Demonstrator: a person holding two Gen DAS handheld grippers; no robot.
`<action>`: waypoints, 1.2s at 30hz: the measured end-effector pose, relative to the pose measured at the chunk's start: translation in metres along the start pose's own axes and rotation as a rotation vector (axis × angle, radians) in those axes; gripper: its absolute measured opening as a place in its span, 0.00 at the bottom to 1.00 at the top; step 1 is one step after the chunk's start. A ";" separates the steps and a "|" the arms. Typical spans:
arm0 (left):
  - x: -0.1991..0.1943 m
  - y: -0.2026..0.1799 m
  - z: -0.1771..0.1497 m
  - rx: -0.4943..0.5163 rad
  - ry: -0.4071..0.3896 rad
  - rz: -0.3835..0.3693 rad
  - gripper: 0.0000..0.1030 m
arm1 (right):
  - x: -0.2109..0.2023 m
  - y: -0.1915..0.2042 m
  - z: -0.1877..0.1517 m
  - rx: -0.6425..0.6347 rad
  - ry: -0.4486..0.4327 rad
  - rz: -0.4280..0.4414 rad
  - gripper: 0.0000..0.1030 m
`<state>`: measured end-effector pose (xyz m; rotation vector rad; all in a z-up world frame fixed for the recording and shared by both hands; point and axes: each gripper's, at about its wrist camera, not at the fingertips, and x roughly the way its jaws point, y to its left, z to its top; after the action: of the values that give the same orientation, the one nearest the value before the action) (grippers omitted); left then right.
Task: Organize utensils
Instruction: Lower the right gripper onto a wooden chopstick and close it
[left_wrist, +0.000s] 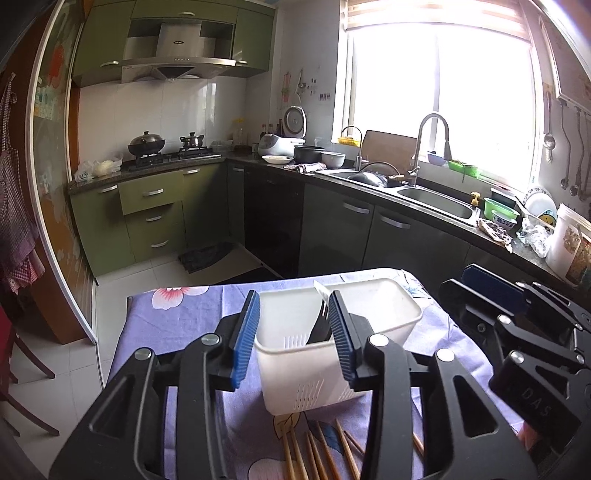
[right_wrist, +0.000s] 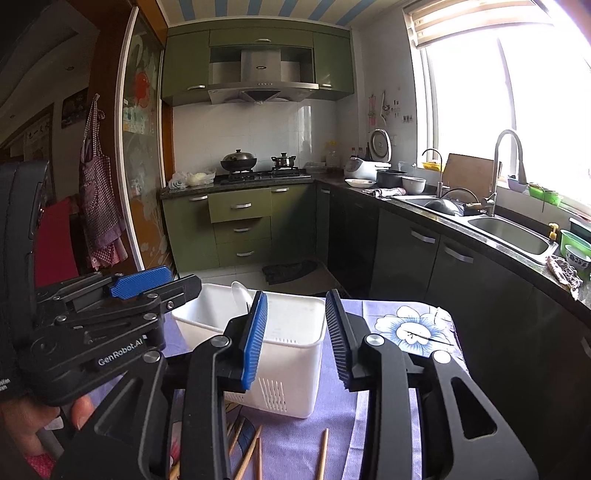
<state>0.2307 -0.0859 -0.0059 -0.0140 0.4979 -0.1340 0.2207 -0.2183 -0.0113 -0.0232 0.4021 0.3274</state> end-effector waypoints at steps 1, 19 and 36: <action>-0.005 0.002 -0.004 -0.005 0.019 0.003 0.39 | -0.006 -0.002 -0.003 -0.004 0.009 0.001 0.37; 0.050 0.019 -0.119 -0.049 0.653 0.009 0.23 | -0.011 -0.066 -0.097 0.056 0.358 0.002 0.47; 0.075 0.007 -0.127 0.026 0.742 0.045 0.12 | 0.001 -0.064 -0.098 0.024 0.411 0.033 0.50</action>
<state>0.2364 -0.0862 -0.1535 0.0751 1.2362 -0.0987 0.2046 -0.2868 -0.1044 -0.0613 0.8140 0.3507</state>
